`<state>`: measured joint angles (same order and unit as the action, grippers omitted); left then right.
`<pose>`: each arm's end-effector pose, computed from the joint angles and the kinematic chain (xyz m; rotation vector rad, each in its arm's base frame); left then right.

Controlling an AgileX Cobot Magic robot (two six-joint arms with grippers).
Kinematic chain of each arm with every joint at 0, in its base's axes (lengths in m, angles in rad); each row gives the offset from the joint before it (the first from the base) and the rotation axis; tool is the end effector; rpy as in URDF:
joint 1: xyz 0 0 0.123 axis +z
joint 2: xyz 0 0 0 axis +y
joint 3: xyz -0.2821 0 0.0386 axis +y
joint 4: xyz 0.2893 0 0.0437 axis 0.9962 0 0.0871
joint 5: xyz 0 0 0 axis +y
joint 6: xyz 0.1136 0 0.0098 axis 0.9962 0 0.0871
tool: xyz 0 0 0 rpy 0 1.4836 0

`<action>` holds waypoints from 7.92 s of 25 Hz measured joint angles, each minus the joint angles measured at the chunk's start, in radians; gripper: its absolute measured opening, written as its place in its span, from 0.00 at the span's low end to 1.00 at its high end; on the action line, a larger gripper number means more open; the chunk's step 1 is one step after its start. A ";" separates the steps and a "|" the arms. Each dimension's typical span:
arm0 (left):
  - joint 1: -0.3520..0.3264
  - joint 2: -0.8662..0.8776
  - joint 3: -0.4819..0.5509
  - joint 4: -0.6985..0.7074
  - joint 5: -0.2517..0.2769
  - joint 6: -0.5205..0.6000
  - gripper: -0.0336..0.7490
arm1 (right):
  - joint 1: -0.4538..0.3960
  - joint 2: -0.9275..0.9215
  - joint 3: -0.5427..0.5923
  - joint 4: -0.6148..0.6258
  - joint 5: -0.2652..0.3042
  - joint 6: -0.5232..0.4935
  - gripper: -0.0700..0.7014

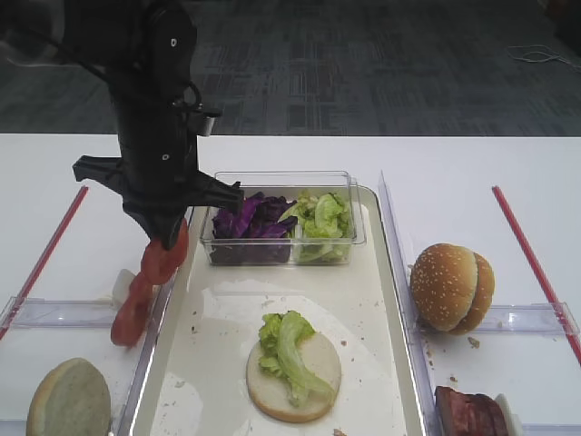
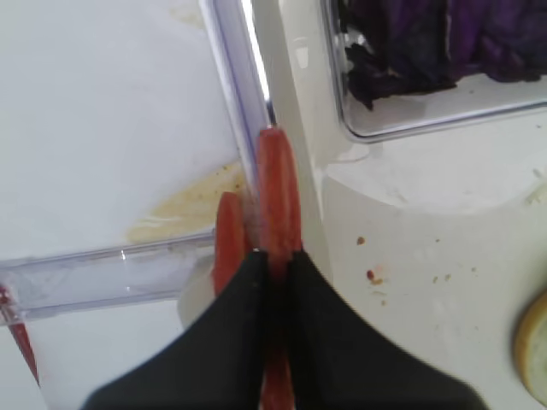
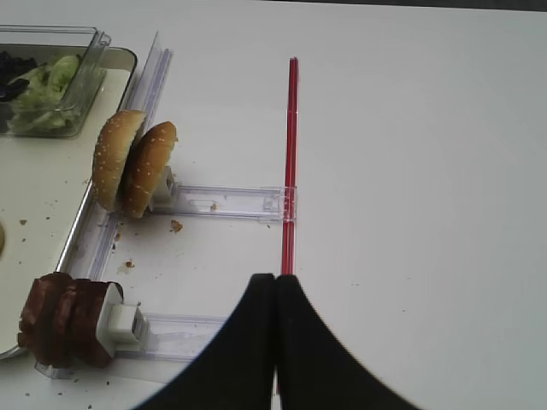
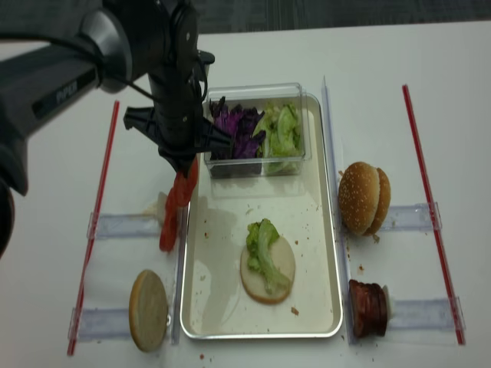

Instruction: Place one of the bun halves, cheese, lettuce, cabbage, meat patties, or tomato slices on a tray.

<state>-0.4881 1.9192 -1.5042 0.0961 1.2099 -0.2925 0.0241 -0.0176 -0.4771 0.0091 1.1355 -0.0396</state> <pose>0.3747 -0.1873 0.1848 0.3499 3.0547 0.1093 0.0480 0.0021 0.2724 -0.0685 2.1233 0.0019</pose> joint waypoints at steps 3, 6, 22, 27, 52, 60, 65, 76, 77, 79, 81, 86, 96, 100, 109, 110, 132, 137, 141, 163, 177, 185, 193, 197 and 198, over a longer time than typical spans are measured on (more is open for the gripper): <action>0.000 -0.021 0.000 0.014 0.002 -0.006 0.09 | 0.000 0.000 0.000 0.000 0.000 0.000 0.17; 0.000 -0.040 0.000 0.014 0.004 -0.011 0.09 | 0.000 0.000 0.000 0.000 0.000 0.000 0.17; 0.000 -0.179 0.029 -0.058 0.012 0.003 0.09 | 0.000 0.000 0.000 0.000 0.000 0.000 0.17; 0.000 -0.199 0.075 -0.096 0.014 0.022 0.09 | -0.001 0.000 0.000 0.000 0.000 0.000 0.17; 0.000 -0.201 0.200 -0.410 0.008 0.239 0.09 | -0.001 0.000 0.000 0.000 0.000 0.002 0.17; 0.000 -0.216 0.309 -0.656 -0.049 0.477 0.09 | -0.001 0.000 0.000 0.000 0.000 0.002 0.17; 0.000 -0.216 0.397 -0.827 -0.117 0.665 0.09 | -0.001 0.000 0.000 0.000 0.000 0.002 0.17; 0.000 -0.216 0.449 -1.003 -0.277 0.882 0.09 | -0.001 0.000 0.000 0.000 0.000 0.002 0.17; 0.000 -0.216 0.449 -1.007 -0.286 0.885 0.09 | -0.001 0.000 0.000 0.000 0.000 0.002 0.17; 0.000 -0.216 0.449 -1.011 -0.293 0.889 0.09 | -0.001 0.000 0.000 0.000 0.000 0.002 0.17; 0.000 -0.216 0.449 -1.011 -0.295 0.889 0.09 | -0.001 0.000 0.000 0.000 0.000 0.002 0.17; 0.000 -0.172 0.449 -1.049 -0.296 0.904 0.09 | -0.001 0.000 0.000 0.000 0.000 0.002 0.17; 0.000 -0.077 0.449 -1.161 -0.295 0.971 0.09 | -0.001 0.000 0.000 0.000 0.000 0.002 0.17; 0.000 -0.057 0.449 -1.163 -0.291 0.973 0.09 | -0.001 0.000 0.000 0.000 0.000 0.002 0.17; 0.000 -0.040 0.449 -1.163 -0.289 0.973 0.09 | -0.001 0.000 0.000 0.000 0.000 -0.002 0.17; 0.000 -0.040 0.449 -1.163 -0.289 0.973 0.09 | -0.001 0.000 0.000 0.000 0.000 -0.002 0.17; 0.000 -0.040 0.449 -1.130 -0.285 0.919 0.11 | -0.001 0.000 0.000 0.000 0.000 0.000 0.17; 0.000 -0.040 0.449 -1.130 -0.285 0.906 0.17 | -0.001 0.000 0.000 0.000 0.000 0.000 0.17; 0.000 -0.040 0.449 -1.130 -0.284 0.900 0.22 | -0.001 0.000 0.000 0.000 0.000 0.000 0.17; 0.000 -0.040 0.317 -0.814 -0.204 0.607 0.30 | -0.001 0.000 0.000 0.000 0.000 0.000 0.17; 0.000 -0.040 0.197 -0.584 -0.079 0.407 0.40 | -0.001 0.000 0.000 0.000 0.000 0.000 0.17; 0.000 -0.087 0.134 -0.437 -0.051 0.293 0.51 | -0.001 0.000 0.000 0.000 0.000 0.000 0.17; 0.000 -0.101 0.049 -0.275 0.003 0.201 0.53 | -0.001 0.000 0.000 0.000 0.000 0.002 0.17; 0.000 -0.104 0.027 -0.166 0.005 0.155 0.53 | -0.001 0.000 0.000 0.000 0.000 0.002 0.17; 0.000 -0.104 0.027 -0.150 0.007 0.147 0.53 | -0.001 0.000 0.000 0.000 0.000 0.002 0.17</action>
<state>-0.4881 1.8149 -1.4773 -0.0538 1.2169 -0.1455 0.0233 -0.0176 -0.4771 0.0091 1.1355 -0.0375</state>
